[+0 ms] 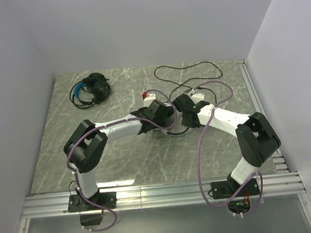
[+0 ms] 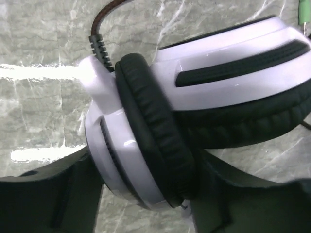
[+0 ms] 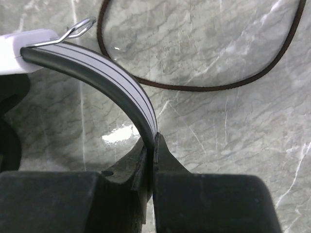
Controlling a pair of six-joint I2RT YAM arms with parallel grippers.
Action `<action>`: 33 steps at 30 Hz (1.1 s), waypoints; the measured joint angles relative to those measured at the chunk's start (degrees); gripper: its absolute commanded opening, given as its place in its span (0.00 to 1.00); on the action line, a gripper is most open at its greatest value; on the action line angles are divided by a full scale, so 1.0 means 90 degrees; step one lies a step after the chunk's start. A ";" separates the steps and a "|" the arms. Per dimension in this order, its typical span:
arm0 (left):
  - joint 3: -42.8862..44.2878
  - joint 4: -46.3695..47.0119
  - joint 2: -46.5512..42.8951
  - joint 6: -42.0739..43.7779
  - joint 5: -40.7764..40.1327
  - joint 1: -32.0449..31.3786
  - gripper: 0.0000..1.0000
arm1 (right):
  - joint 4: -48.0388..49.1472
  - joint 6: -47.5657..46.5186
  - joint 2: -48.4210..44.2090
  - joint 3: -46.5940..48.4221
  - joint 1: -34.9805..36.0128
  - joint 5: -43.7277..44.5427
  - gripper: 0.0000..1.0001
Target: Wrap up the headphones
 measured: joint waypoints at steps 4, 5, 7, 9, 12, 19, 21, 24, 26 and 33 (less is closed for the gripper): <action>0.0000 0.0121 0.0017 -0.0253 0.0053 0.0102 0.22 | -0.0010 0.0202 0.0223 0.0022 0.0012 -0.0138 0.03; 0.0000 0.0170 0.0034 -0.0328 0.0066 0.0160 0.11 | 0.0002 0.0299 0.0301 0.0032 0.0036 -0.0202 0.04; -0.0005 0.0189 0.0051 -0.0318 0.0194 0.0291 0.12 | 0.0085 0.0369 0.0389 0.0041 0.0056 -0.0211 0.04; -0.0007 0.0209 0.0051 -0.0282 0.0335 0.0398 0.13 | 0.0175 0.0386 0.0398 0.0046 0.0056 -0.0211 0.07; -0.0053 0.0304 0.0034 -0.0231 0.0498 0.0493 0.14 | 0.0250 0.0415 0.0398 0.0051 0.0053 -0.0236 0.22; -0.0061 0.0355 0.0032 -0.0168 0.0770 0.0597 0.14 | 0.0364 0.0449 0.0408 0.0046 0.0061 -0.0493 0.53; -0.0092 0.0435 0.0029 -0.0168 0.0874 0.0636 0.14 | 0.0476 0.0500 0.0418 0.0027 0.0063 -0.0544 0.53; -0.0155 0.0522 0.0002 -0.0172 0.0967 0.0675 0.13 | 0.0593 0.0563 0.0449 -0.0039 0.0066 -0.0605 0.53; -0.0182 0.0549 -0.0007 -0.0180 0.0988 0.0685 0.14 | 0.0639 0.0627 0.0500 -0.0075 0.0068 -0.0656 0.52; -0.0313 0.0707 -0.0058 -0.0248 0.0991 0.0692 0.14 | 0.0590 0.0899 0.0716 -0.0070 0.0087 -0.0685 0.43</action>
